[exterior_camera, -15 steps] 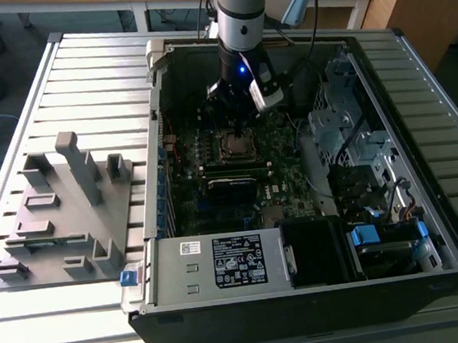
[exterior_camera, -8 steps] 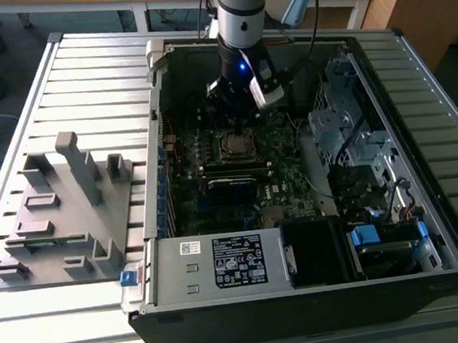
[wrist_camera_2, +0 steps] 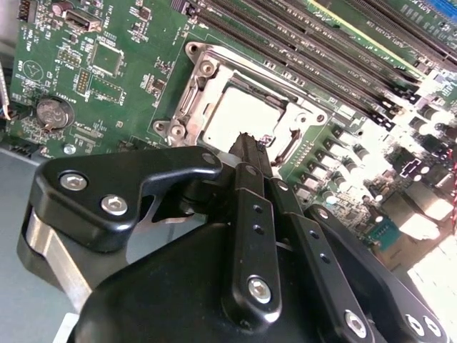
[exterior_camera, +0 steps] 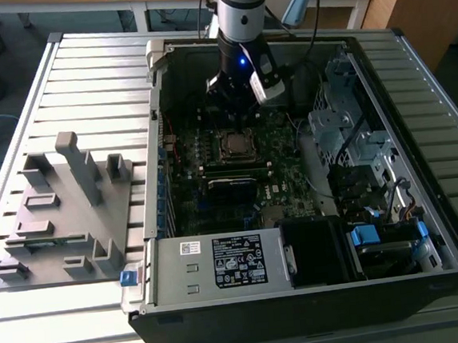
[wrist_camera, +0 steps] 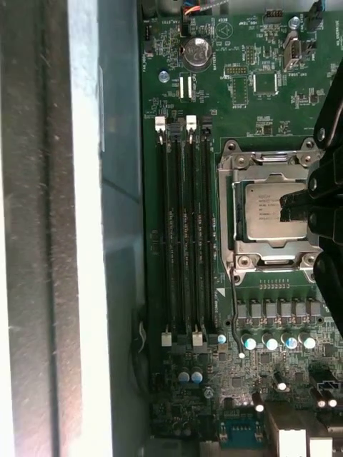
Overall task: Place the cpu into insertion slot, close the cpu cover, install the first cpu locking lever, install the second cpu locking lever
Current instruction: 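Install the first cpu locking lever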
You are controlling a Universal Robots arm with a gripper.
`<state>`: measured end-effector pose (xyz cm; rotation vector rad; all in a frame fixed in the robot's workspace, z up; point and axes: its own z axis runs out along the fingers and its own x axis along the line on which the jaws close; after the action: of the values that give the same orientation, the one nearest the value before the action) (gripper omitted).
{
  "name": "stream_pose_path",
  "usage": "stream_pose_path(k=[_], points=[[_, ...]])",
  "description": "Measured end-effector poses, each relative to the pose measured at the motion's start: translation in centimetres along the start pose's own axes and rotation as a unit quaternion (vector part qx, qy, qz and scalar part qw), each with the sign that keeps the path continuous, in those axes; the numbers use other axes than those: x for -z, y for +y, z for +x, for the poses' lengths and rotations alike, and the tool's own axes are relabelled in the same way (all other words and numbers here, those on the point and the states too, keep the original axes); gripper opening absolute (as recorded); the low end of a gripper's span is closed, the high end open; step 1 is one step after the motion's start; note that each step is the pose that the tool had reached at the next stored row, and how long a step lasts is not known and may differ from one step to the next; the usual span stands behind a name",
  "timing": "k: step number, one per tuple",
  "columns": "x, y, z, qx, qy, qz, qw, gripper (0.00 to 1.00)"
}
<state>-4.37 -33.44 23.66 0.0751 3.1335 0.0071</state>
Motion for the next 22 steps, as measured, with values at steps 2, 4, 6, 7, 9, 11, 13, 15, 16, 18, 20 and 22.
stream_pose_path(k=[2, 4, 6, 7, 9, 11, 13, 15, 16, 18, 20, 22], points=[[0.23, 0.00, 0.00, 0.000, 0.0000, 0.0000, 1.0000, 0.10], [0.39, 0.00, 0.00, 0.000, 0.0000, 0.0001, 1.0000, 0.10], [0.39, 0.01, 0.00, 0.000, -0.0001, -0.0002, 1.0000, 0.10], [0.40, 0.00, 0.00, 0.000, 0.0000, -0.0001, 1.0000, 0.10], [0.42, 0.00, 0.00, 0.000, 0.0000, 0.0000, 1.0000, 0.10], [0.43, 0.00, 0.00, 0.000, 0.0000, 0.0000, 1.0000, 0.10], [0.44, 0.00, 0.12, 0.000, 0.0000, 0.0001, 1.0000, 0.10], [0.45, -0.02, 0.41, 0.000, -0.0008, 0.0000, 1.0000, 0.10], [0.44, -0.03, 0.61, 0.000, -0.0013, 0.0000, 1.0000, 0.10], [0.44, -0.05, 1.08, 0.000, -0.0027, -0.0001, 1.0000, 0.10], [0.45, -0.07, 1.56, 0.000, -0.0046, -0.0002, 1.0000, 0.10], [0.45, -0.09, 2.01, 0.000, -0.0079, -0.0004, 1.0000, 0.10]])
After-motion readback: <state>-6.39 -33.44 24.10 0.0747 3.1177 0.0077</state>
